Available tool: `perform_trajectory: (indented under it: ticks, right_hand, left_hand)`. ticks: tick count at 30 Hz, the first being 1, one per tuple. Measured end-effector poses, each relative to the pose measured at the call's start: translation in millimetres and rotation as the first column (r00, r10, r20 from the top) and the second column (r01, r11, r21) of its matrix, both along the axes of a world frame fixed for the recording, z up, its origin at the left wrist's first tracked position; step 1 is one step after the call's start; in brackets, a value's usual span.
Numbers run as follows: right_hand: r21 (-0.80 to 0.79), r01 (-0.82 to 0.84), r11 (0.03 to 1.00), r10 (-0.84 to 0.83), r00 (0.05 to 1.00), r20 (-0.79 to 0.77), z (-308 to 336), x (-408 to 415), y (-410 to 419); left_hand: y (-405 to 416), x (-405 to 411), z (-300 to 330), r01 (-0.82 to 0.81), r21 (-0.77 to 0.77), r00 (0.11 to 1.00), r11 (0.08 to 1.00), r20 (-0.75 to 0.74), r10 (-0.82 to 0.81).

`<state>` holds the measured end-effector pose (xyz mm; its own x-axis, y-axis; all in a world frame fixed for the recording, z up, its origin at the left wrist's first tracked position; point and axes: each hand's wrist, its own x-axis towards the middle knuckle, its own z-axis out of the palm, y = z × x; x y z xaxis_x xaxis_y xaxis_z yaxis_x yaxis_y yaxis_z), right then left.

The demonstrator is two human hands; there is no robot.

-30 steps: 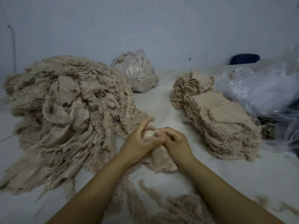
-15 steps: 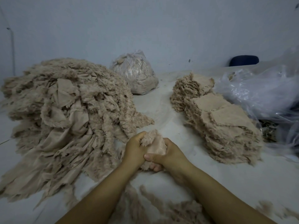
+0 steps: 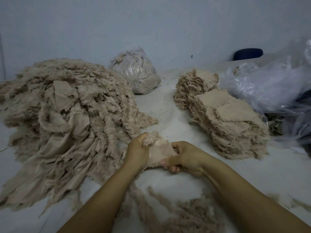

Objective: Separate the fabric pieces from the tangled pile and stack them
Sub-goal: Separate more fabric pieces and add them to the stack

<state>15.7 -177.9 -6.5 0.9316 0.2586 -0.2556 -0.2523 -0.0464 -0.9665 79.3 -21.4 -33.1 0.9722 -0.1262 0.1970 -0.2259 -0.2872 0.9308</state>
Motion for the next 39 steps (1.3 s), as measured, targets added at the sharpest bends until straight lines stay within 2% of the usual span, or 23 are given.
perform_trajectory:
  ticks: [4, 7, 10, 13, 16, 21, 25, 26, 30, 33, 39]
  right_hand:
    - [0.014, 0.127, 0.992, -0.126, 0.991, -0.053, -2.5, -1.1, -6.2]
    - [0.161, 0.181, 0.97, -0.167, 0.981, -0.096, -2.5, -2.1, 2.6]
    - [0.25, 0.176, 0.952, -0.151, 0.982, -0.116, -3.2, -2.6, 23.3]
    - [0.201, 0.206, 0.958, -0.192, 0.978, -0.084, -5.1, -1.4, 27.1]
    - [0.139, 0.161, 0.977, -0.158, 0.987, -0.034, -2.4, -2.5, 21.3]
    - [0.064, 0.116, 0.991, -0.116, 0.993, -0.001, -1.0, -4.0, 15.0]
    - [0.035, 0.205, 0.978, -0.206, 0.979, 0.014, -0.3, -2.1, 10.7]
    - [0.03, 0.224, 0.974, -0.225, 0.974, 0.032, -1.4, -2.4, 10.1]
    - [-0.002, 0.19, 0.982, -0.188, 0.974, 0.127, -7.4, -7.0, 20.1]
    - [0.011, 0.123, 0.992, -0.123, 0.983, 0.136, -8.4, -8.5, 28.6]
    - [-0.037, 0.134, 0.99, -0.128, 0.984, 0.123, -4.4, -6.9, 13.6]
  left_hand:
    - [6.4, 4.0, 0.6, -0.1, -0.044, 0.995, 0.994, 0.001, 0.101]
    - [4.9, 3.2, 3.1, -0.115, -0.112, 0.993, 0.987, -0.03, 0.112]
    - [-4.5, -6.5, 6.9, -0.074, -0.069, 0.997, 0.995, 0.021, 0.076]
    - [-5.7, -7.0, 8.5, -0.048, -0.046, 0.998, 0.998, 0.04, 0.049]
    - [-1.6, -1.4, 8.1, -0.05, -0.032, 0.997, 0.998, -0.057, 0.048]
    - [-0.2, 2.3, 7.5, -0.013, -0.03, 0.99, 0.999, -0.138, 0.009]
    - [4.0, 2.8, 9.2, -0.046, -0.036, 0.992, 0.998, -0.121, 0.042]
    - [4.3, 1.9, 10.9, -0.054, -0.051, 0.99, 0.997, -0.134, 0.047]
    - [-4.4, -1.7, 18.0, -0.125, -0.27, 0.953, 0.955, -0.302, 0.039]
    - [-8.4, -3.6, 18.2, -0.118, -0.234, 0.954, 0.965, -0.296, 0.045]
    - [4.3, 7.6, 7.0, -0.124, 0.024, 0.988, 0.992, -0.087, 0.125]
